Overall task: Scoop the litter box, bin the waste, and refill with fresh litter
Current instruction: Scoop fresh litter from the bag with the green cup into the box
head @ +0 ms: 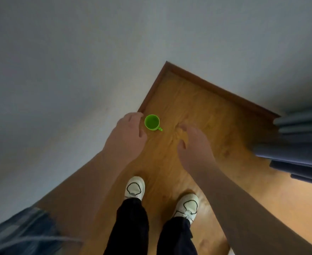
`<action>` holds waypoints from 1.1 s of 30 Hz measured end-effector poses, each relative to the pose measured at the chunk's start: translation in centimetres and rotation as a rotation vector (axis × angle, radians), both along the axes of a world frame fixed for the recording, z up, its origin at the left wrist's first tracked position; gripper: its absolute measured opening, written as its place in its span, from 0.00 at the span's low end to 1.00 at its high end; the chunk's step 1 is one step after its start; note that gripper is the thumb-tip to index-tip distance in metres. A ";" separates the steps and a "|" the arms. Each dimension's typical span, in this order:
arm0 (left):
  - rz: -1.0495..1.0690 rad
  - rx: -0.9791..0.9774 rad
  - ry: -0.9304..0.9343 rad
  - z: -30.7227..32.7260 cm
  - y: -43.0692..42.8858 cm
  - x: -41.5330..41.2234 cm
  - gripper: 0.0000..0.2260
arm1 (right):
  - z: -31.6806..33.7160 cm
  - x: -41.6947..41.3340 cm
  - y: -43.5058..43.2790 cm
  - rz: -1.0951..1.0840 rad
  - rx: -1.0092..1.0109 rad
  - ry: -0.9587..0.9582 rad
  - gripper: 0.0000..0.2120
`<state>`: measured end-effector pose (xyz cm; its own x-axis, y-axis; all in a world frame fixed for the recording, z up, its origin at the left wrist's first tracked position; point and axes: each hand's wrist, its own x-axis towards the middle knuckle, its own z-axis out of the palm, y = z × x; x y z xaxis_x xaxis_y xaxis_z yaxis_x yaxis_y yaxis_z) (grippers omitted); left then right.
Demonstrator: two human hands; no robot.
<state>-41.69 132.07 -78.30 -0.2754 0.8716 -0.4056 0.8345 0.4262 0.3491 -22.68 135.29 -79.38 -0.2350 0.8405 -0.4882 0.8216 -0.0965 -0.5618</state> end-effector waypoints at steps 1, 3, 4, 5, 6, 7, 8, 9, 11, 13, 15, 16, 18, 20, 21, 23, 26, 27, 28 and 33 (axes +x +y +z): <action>0.017 -0.018 -0.026 -4.0 0.3 -0.6 0.22 | -3.8 -0.7 0.2 0.001 -0.013 -0.011 0.23; 0.036 -0.061 -0.067 -11.5 0.7 -1.8 0.24 | -11.0 -2.1 0.9 0.003 -0.040 -0.014 0.23; 0.036 -0.087 -0.072 -15.1 0.8 -2.4 0.26 | -14.3 -3.0 1.2 -0.006 -0.060 0.001 0.24; 0.033 -0.110 -0.073 -18.4 1.0 -2.9 0.27 | -17.5 -3.8 1.5 -0.011 -0.079 0.005 0.24; 0.028 -0.128 -0.075 -21.3 1.3 -3.4 0.29 | -20.7 -4.6 2.0 -0.010 -0.084 0.004 0.25; 0.024 -0.147 -0.078 -23.9 1.6 -3.9 0.31 | -23.6 -5.4 2.4 -0.004 -0.083 -0.005 0.26; 0.021 -0.167 -0.084 -26.5 1.9 -4.3 0.32 | -26.2 -6.2 2.8 0.002 -0.079 -0.014 0.27; 0.027 -0.176 -0.097 -28.6 2.2 -4.6 0.34 | -28.8 -6.9 3.2 0.000 -0.075 -0.020 0.28; 0.067 -0.183 -0.168 -31.8 3.0 -5.1 0.35 | -33.1 -8.1 3.8 -0.020 -0.100 -0.043 0.28; 0.155 -0.208 -0.311 -33.8 3.9 -5.2 0.34 | -36.2 -8.8 4.0 -0.051 -0.149 -0.064 0.25; 0.270 -0.253 -0.427 -35.5 4.8 -5.4 0.36 | -38.1 -9.4 3.8 -0.077 -0.177 -0.047 0.21; 0.327 -0.260 -0.474 -35.8 5.1 -5.2 0.38 | -38.6 -9.5 3.5 -0.086 -0.181 -0.037 0.20; 0.392 -0.244 -0.550 -35.7 5.1 -4.6 0.40 | -38.7 -9.4 3.0 -0.121 -0.188 -0.014 0.19; 0.410 -0.198 -0.605 -33.8 4.8 -3.7 0.36 | -37.2 -8.8 2.5 -0.181 -0.174 0.036 0.18; 0.398 -0.187 -0.601 -32.2 4.6 -3.2 0.33 | -35.8 -8.3 2.3 -0.207 -0.163 0.059 0.17; 0.367 -0.145 -0.553 -28.7 4.2 -2.6 0.31 | -31.7 -7.0 2.4 -0.230 -0.125 0.091 0.15; 0.275 0.013 -0.516 -21.7 4.0 -1.6 0.31 | -22.7 -4.6 3.2 -0.258 -0.057 0.139 0.11; 0.246 0.057 -0.532 -18.5 4.2 -1.2 0.30 | -19.1 -3.8 3.7 -0.263 -0.025 0.158 0.10; 0.225 0.092 -0.552 -15.1 4.5 -0.7 0.30 | -15.2 -3.0 4.3 -0.261 0.017 0.173 0.09; 0.161 0.237 -0.642 5.6 5.6 3.0 0.31 | 6.5 0.8 5.4 -0.239 0.177 0.169 0.09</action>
<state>-38.68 137.71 -72.70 -0.1780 0.9252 -0.3352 0.3652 0.3784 0.8505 -21.93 140.72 -72.85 -0.0867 0.9497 -0.3010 0.6811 -0.1640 -0.7136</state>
